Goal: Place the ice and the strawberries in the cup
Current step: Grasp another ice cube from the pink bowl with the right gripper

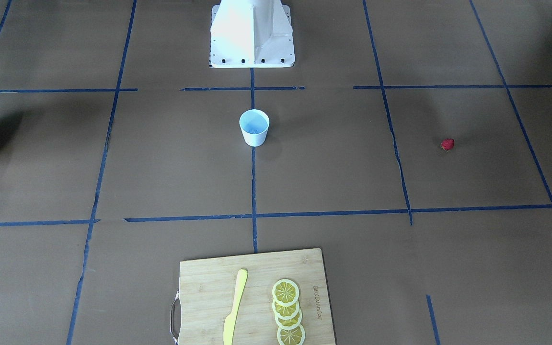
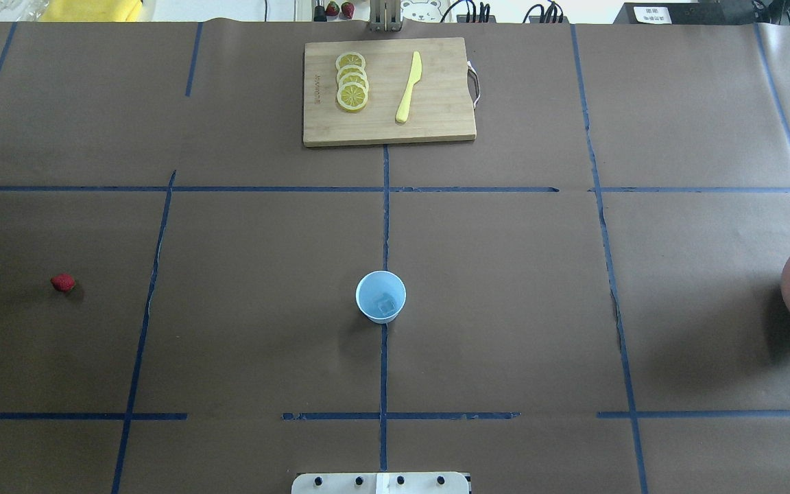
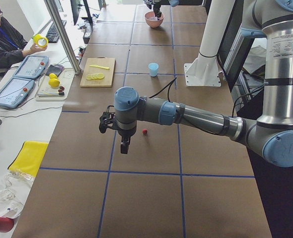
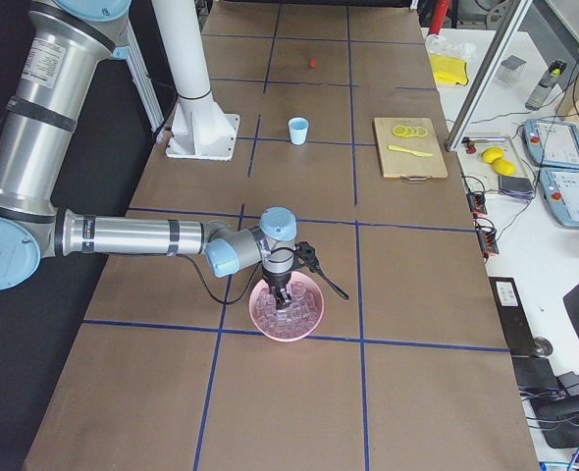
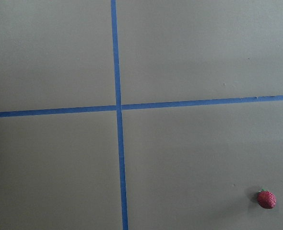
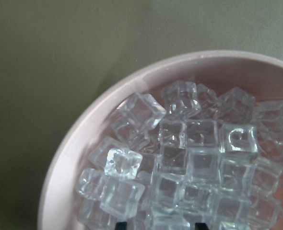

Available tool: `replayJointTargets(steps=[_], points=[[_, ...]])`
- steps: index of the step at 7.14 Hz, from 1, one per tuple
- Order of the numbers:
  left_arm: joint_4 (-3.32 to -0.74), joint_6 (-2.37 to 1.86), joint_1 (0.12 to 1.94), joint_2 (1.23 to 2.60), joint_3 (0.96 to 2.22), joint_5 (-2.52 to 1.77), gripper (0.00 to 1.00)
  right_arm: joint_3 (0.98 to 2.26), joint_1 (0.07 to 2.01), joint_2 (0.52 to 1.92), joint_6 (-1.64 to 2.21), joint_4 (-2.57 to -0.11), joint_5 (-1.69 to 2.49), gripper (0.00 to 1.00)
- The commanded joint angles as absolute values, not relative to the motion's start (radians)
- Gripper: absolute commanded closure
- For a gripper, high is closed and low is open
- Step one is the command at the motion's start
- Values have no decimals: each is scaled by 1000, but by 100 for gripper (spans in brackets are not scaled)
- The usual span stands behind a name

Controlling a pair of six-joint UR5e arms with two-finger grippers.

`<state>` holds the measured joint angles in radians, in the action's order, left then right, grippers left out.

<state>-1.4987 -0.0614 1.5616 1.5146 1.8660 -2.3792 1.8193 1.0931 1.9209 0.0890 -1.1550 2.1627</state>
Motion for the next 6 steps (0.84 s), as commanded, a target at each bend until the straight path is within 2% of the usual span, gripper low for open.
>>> replayJointTargets(steps=[1, 2, 3, 5, 6], points=[[-1499, -61, 1562, 1514, 1865, -2379, 0, 1821, 1092, 1922, 87, -1155, 2161, 77], [-1499, -61, 1562, 1516, 1865, -2379, 0, 1822, 1092, 1922, 87, -1155, 2161, 91], [-1499, -61, 1562, 1514, 1865, -2379, 0, 1833, 1095, 1922, 78, -1155, 2161, 98], [-1499, -61, 1562, 1514, 1865, -2379, 0, 1891, 1132, 1925, 75, -1166, 2180, 100], [-1499, -61, 1562, 1514, 1865, -2379, 0, 1960, 1149, 1925, 75, -1236, 2180, 100]])
